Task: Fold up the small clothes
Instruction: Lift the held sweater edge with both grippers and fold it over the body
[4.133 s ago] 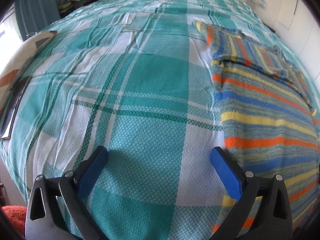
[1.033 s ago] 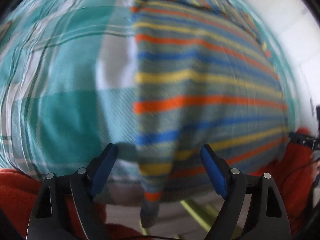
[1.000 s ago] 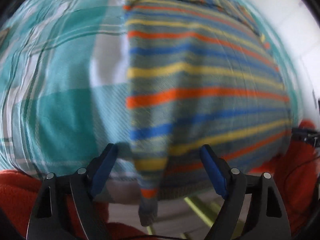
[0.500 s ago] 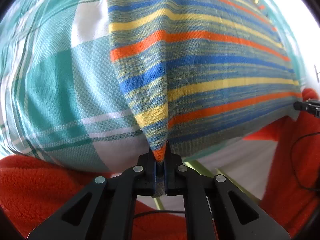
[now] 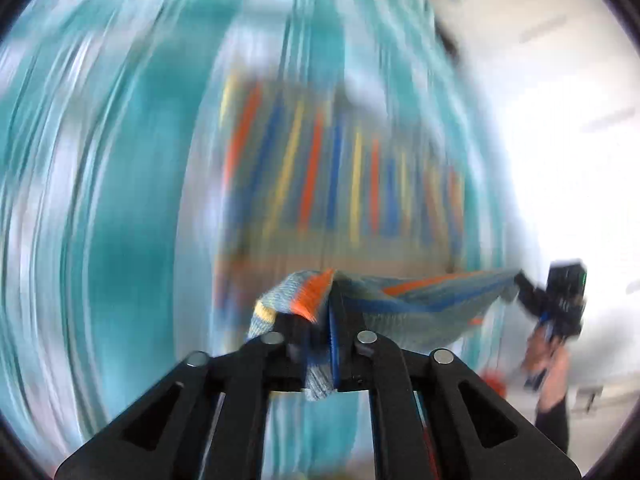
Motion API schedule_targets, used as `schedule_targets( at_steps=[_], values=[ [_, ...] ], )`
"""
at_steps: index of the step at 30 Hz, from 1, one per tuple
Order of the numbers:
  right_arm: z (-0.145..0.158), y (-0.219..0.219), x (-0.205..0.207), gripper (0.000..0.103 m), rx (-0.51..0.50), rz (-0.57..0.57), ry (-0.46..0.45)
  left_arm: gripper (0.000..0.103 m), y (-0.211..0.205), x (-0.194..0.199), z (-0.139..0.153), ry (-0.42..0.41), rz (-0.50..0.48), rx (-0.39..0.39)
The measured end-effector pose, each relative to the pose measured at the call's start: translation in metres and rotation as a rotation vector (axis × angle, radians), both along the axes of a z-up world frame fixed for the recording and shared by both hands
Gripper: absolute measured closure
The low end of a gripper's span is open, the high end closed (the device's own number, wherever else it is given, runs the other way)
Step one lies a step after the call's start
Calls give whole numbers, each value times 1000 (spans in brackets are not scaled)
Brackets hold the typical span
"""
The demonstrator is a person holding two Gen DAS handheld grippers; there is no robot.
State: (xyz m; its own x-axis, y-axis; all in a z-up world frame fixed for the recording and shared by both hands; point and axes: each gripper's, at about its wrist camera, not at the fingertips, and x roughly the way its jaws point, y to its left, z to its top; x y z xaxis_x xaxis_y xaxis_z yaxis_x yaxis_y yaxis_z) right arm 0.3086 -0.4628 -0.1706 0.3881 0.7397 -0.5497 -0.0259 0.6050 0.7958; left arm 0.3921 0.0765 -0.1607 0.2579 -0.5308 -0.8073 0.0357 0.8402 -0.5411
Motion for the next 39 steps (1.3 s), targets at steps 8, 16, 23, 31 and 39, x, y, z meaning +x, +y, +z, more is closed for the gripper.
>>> schedule_targets(
  at_steps=[8, 16, 23, 31, 39],
  values=[
    [-4, -40, 73, 56, -143, -255, -101, 32, 16, 39, -27, -54, 171, 128],
    [-27, 27, -4, 56, -414, 18, -148, 31, 6, -62, -47, -93, 14, 204],
    [-61, 61, -14, 98, -538, 113, -7, 98, -11, -66, -62, -36, -31, 260],
    [-5, 43, -50, 100, -506, 209, 38, 98, -6, -80, -50, 79, -184, 221],
    [-60, 43, -52, 95, -474, 130, 119, 82, 1, -97, -59, 62, -120, 221]
  ],
)
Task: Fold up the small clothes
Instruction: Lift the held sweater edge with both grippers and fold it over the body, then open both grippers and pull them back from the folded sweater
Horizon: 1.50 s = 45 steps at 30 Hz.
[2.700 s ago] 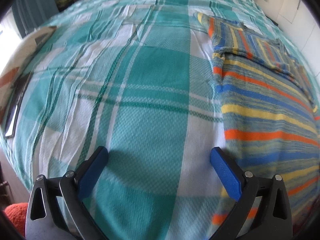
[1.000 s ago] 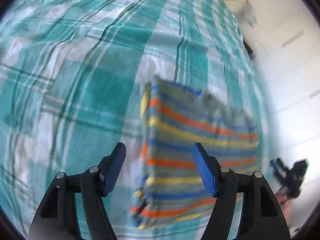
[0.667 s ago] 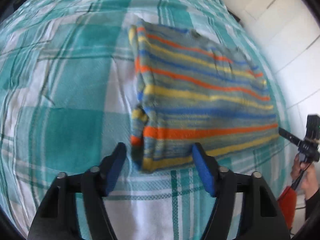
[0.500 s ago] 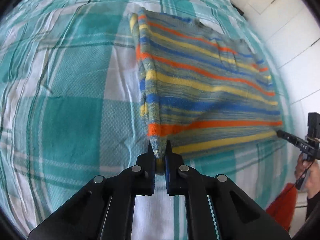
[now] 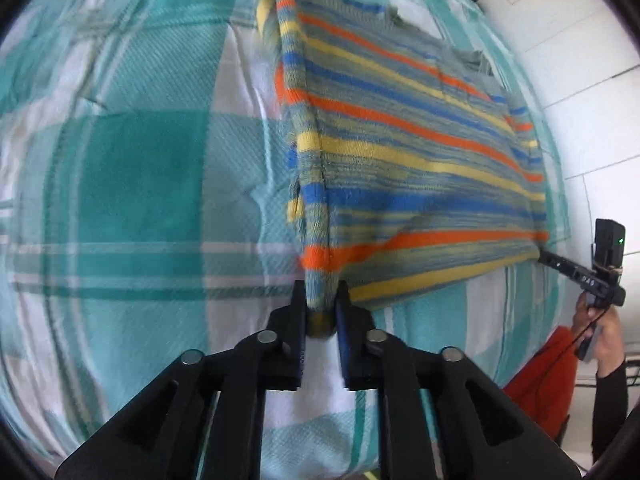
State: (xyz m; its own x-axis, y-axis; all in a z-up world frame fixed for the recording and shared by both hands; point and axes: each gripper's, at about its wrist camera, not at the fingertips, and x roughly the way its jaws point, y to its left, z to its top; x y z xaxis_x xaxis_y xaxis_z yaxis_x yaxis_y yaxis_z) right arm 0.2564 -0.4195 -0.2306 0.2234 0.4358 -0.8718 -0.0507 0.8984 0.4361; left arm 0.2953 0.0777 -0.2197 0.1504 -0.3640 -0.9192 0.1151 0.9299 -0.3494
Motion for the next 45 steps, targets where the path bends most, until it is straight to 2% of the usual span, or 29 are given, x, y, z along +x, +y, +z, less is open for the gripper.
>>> schedule_targets(
  at_steps=[1, 2, 3, 4, 5, 6, 7, 8, 10, 11, 13, 15, 18, 22, 25, 28, 34, 45],
  values=[
    [4, -6, -5, 88, 22, -19, -21, 77, 3, -8, 8, -33, 4, 28],
    [8, -13, -12, 72, 31, -42, -46, 75, 4, -14, 14, -70, 10, 58],
    [12, -17, -21, 61, 13, -67, -78, 75, 6, -21, 18, -104, 17, 79],
    [15, -17, -29, 46, -12, -98, -112, 68, 8, -33, 27, -159, 36, 102],
    [21, -23, -44, 45, -27, -148, -166, 62, 10, -39, 30, -187, 51, 103],
    [24, -25, -54, 45, -28, -181, -201, 47, 14, -47, 32, -216, 74, 98],
    [25, -26, -66, 45, -30, -210, -238, 38, 15, -56, 36, -247, 110, 94],
    [26, -26, -83, 44, -52, -242, -290, 37, 14, -64, 37, -273, 149, 90],
    [26, -14, -108, 43, -103, -295, -363, 36, 13, -70, 35, -289, 198, 84],
    [22, -12, -118, 42, -123, -307, -365, 36, 11, -73, 35, -295, 221, 80],
    [21, 3, -116, 42, -148, -278, -332, 36, 6, -78, 35, -315, 249, 79],
    [30, 14, -116, 42, -173, -235, -379, 36, -5, -77, 35, -331, 248, 106],
    [36, 19, -113, 42, -209, -241, -433, 33, -16, -77, 36, -343, 235, 147],
    [25, 9, -111, 42, -145, -310, -373, 29, -21, -77, 41, -356, 215, 128],
    [23, 8, -109, 42, -144, -324, -372, 25, -26, -81, 40, -385, 203, 183],
    [20, 14, -107, 42, -164, -315, -368, 25, -29, -85, 34, -388, 219, 216],
    [17, 33, -104, 42, -201, -240, -391, 25, -34, -94, 25, -379, 268, 210],
    [17, 36, -102, 42, -192, -230, -407, 22, -55, -104, 30, -437, 210, 263]
  ],
)
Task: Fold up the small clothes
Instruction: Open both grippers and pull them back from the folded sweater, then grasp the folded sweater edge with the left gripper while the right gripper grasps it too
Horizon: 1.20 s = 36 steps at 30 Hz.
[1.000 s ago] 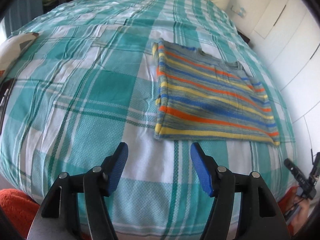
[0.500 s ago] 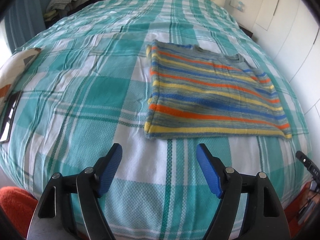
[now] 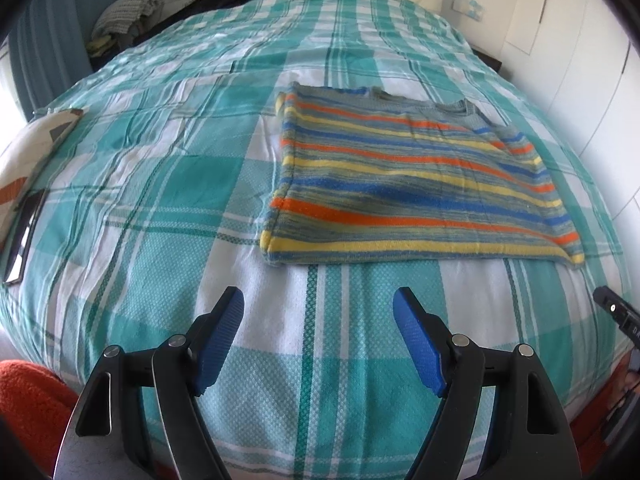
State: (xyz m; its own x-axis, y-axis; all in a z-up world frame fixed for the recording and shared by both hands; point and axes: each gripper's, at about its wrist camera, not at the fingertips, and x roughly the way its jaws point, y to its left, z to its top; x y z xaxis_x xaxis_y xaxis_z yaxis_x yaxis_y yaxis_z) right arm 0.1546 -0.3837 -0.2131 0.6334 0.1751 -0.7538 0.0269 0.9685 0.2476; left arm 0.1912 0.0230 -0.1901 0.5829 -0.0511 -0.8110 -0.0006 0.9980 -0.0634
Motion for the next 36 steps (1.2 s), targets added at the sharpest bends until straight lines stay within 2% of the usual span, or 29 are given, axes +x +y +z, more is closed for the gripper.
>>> schedule_targets(
  at_steps=[3, 10, 14, 18, 24, 28, 30, 32, 36],
  values=[
    [0, 1, 1, 42, 10, -3, -2, 21, -2, -5, -5, 8, -10, 34],
    [-7, 2, 7, 42, 16, -20, 13, 20, -4, -3, -1, -19, -35, 16],
    [-5, 3, 10, 42, 15, -18, 10, 20, -15, 5, -2, -5, -98, 31],
    [4, -1, 21, 42, 70, 4, 0, 20, -33, 23, 6, -20, -162, 13],
    [17, -28, 76, 42, 181, -4, 25, 19, -99, 50, 2, 4, -332, 2],
    [18, -43, 127, 38, 256, 39, 65, 19, -177, 49, -10, -33, -573, 49],
    [14, -46, 161, 37, 298, 93, 104, 19, -209, 49, -18, -48, -651, 87],
    [6, -48, 194, 37, 341, 130, 150, 19, -233, 51, -22, -64, -693, 74],
    [-10, -52, 245, 37, 358, 167, 209, 19, -262, 56, -25, -98, -743, 60]
  ],
)
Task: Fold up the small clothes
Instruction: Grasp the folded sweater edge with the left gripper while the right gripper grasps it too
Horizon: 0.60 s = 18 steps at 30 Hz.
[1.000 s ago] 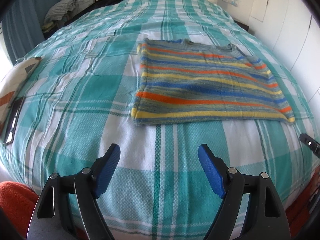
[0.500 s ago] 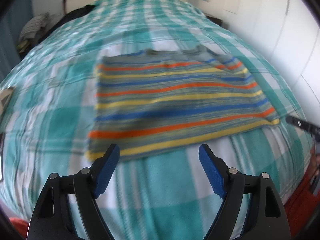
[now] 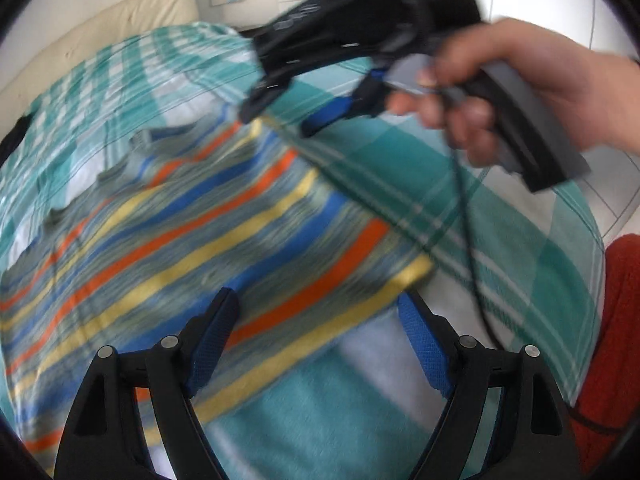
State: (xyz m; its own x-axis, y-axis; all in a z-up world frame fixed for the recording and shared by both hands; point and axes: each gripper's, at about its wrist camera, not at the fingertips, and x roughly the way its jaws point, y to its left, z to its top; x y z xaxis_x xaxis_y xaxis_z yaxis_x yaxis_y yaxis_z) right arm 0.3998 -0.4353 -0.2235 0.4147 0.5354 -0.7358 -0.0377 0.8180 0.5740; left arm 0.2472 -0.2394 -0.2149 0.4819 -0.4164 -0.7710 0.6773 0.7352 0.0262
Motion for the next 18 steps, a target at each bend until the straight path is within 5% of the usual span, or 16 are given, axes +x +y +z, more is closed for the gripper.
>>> schedule_targets(
  at_steps=[2, 4, 6, 7, 9, 18],
  values=[
    [-11, -5, 23, 37, 59, 0, 38, 22, -11, 2, -3, -18, -14, 3],
    [-16, -5, 39, 39, 119, 28, 57, 37, -15, 4, -4, -8, -22, -17],
    [-19, 1, 55, 59, 167, 74, 72, 59, -13, 5, -3, 12, -30, -46],
    [-20, 4, 60, 86, 155, 82, 82, 78, -12, 6, -2, 20, -27, -57],
    [-17, 10, 64, 92, 102, 92, 88, 97, -7, 10, 0, 28, 2, -68],
    [54, 48, 47, 92, 14, 155, -31, 100, 84, 2, 44, 95, 226, -305]
  ],
)
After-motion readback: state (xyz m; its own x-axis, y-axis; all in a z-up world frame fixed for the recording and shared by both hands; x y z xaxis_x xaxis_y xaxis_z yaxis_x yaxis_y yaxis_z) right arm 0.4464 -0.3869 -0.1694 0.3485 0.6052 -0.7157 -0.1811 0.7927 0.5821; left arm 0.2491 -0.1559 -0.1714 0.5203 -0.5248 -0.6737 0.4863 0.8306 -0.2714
